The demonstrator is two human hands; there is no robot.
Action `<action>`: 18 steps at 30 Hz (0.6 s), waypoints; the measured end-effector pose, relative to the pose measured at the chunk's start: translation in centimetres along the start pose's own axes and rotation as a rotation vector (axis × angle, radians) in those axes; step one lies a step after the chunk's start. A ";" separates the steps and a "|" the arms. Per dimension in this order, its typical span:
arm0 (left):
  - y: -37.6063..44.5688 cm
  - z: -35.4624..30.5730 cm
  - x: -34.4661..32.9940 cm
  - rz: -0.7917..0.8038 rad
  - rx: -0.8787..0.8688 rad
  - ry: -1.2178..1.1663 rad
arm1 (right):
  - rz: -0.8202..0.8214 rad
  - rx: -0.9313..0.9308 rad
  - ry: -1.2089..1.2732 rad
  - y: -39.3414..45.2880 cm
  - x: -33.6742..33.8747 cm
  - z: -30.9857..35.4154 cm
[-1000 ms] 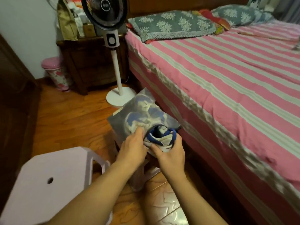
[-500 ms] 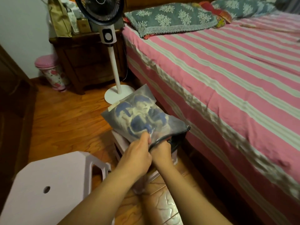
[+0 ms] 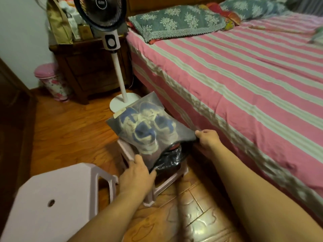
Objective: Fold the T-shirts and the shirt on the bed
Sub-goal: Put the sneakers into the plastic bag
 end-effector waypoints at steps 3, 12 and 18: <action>1.2 2.5 1.8 -0.076 0.014 -0.002 | -0.009 -0.111 0.085 -3.7 1.4 -1.0; -3.5 8.6 -3.0 0.428 0.156 0.423 | 0.379 -0.130 0.126 -11.1 -0.4 -6.6; -8.9 -4.3 -8.2 0.811 0.248 -0.699 | 0.364 -0.121 0.045 -11.9 0.4 -5.9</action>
Point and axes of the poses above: each hand's wrist, its own y-axis towards the middle knuckle, its own x-axis out of the back of the hand, z = x × y, the point moved 9 cm from there along y, towards the middle knuckle, and after that the axes turned 10 degrees about x, right-handed, at the moved point
